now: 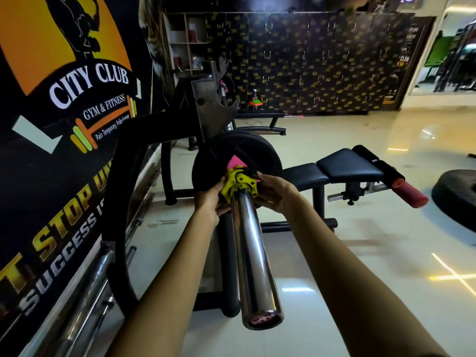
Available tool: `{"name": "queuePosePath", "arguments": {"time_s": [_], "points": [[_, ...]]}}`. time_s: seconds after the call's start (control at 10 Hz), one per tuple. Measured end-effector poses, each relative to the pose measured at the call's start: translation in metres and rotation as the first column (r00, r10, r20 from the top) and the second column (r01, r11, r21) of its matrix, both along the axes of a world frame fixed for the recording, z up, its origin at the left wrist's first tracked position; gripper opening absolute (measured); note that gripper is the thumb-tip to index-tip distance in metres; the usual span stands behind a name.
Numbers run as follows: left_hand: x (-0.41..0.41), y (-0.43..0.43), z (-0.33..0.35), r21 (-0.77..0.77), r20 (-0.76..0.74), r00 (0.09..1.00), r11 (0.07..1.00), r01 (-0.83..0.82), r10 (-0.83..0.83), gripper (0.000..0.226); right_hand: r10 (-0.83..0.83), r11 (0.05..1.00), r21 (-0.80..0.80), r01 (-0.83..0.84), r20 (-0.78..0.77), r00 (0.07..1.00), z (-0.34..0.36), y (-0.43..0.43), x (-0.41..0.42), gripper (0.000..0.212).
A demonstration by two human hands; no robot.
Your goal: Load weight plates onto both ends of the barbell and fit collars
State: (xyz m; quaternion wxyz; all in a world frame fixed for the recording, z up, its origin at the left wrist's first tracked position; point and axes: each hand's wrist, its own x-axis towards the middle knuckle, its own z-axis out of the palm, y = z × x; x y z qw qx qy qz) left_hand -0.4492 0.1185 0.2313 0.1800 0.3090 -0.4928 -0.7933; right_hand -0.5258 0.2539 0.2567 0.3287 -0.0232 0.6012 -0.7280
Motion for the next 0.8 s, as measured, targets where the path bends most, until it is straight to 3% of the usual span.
{"name": "queuePosePath", "arguments": {"time_s": [0.1, 0.3, 0.5, 0.6, 0.7, 0.8], "points": [[0.001, -0.002, -0.002, 0.011, 0.002, 1.000, 1.000, 0.005, -0.005, 0.046, -0.010, 0.999, -0.035, 0.010, 0.008, 1.000, -0.003, 0.001, 0.001, 0.018], [0.000, -0.004, -0.001, 0.019, 0.026, 1.000, 1.000, 0.015, -0.015, 0.025, 0.018, 1.000, -0.019, -0.018, -0.013, 1.000, -0.005, 0.000, -0.003, 0.020], [0.001, 0.001, -0.001, -0.016, 0.033, 0.999, 1.000, -0.022, 0.022, 0.025, 0.047, 0.998, -0.035, -0.050, -0.063, 0.997, -0.006, 0.002, -0.004, 0.020], [0.009, 0.004, -0.001, -0.054, -0.014, 1.000, 0.998, -0.014, 0.013, 0.030, 0.047, 0.996, -0.066, -0.057, -0.140, 0.989, -0.008, 0.004, 0.004, 0.038], [0.033, 0.008, -0.024, -0.315, 0.010, 0.989, 0.939, -0.139, 0.149, 0.036, 0.066, 0.997, -0.032, -0.076, -0.230, 0.971, -0.030, 0.017, 0.027, 0.043], [0.077, 0.009, -0.060, -0.752, 0.153, 0.942, 0.653, -0.085, 0.299, 0.038, 0.052, 0.959, 0.270, 0.085, -0.465, 0.884, -0.075, 0.044, 0.053, 0.046]]}}
